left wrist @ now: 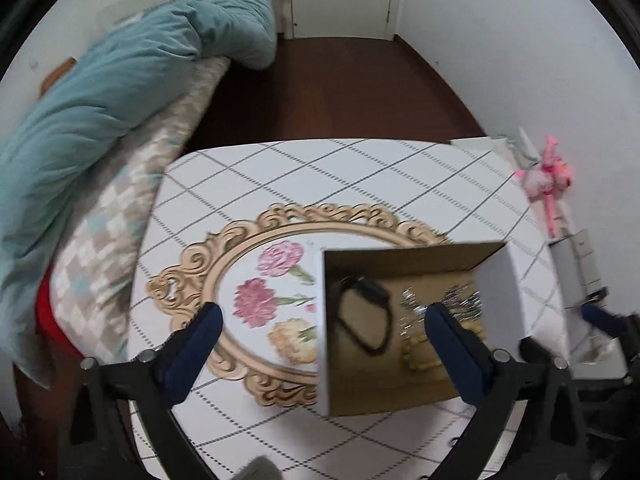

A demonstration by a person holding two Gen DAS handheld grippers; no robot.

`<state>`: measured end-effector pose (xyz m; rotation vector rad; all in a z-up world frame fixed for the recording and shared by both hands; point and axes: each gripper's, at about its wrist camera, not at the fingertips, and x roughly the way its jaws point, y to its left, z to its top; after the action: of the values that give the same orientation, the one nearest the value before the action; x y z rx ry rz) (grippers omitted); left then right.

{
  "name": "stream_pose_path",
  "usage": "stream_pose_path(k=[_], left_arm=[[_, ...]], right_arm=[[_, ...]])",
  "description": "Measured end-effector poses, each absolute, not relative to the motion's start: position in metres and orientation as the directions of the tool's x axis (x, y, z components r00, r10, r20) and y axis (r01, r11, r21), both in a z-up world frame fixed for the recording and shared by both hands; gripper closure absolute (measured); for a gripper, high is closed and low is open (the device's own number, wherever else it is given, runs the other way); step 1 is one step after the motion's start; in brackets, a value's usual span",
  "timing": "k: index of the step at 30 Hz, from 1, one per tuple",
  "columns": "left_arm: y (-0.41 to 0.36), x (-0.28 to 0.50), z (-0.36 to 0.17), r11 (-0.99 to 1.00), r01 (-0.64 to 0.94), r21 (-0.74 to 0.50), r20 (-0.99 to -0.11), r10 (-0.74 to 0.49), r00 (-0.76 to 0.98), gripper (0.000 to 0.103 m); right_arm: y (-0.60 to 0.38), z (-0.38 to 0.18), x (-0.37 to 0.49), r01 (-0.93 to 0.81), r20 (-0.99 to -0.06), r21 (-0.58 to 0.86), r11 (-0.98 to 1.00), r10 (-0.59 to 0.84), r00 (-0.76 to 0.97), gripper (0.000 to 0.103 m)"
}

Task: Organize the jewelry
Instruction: 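Lower the thin chain and bead bracelet into the box and open both tools, then lift both open tools out of the box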

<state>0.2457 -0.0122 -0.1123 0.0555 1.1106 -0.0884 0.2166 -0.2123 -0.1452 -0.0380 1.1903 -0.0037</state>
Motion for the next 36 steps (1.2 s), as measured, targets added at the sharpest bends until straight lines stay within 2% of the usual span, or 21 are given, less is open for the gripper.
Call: stream_pose_path(k=[4,11,26,36], left_arm=[[-0.012,0.235,-0.125,0.996,0.089,0.031,-0.901,-0.011,0.435,0.0],[-0.011,0.22,-0.124,0.997,0.065,0.028,-0.893,-0.004,0.45,0.0],[-0.006,0.151,-0.066,0.999,0.024,0.034,-0.797,0.012,0.604,0.0],[-0.011,0.117,-0.031,0.998,0.057,0.017,-0.763,-0.024,0.646,0.0]], right_arm=[[-0.212,-0.152,0.213,-0.011,-0.931,-0.064,0.998,-0.056,0.361,0.0],[-0.209,-0.144,0.203,0.005,-0.918,-0.06,0.998,-0.057,0.392,0.0],[-0.214,-0.083,0.138,0.074,-0.834,-0.062,0.995,-0.093,0.544,0.0],[-0.219,-0.029,0.095,0.103,-0.762,-0.048,0.993,-0.103,0.639,0.0]])
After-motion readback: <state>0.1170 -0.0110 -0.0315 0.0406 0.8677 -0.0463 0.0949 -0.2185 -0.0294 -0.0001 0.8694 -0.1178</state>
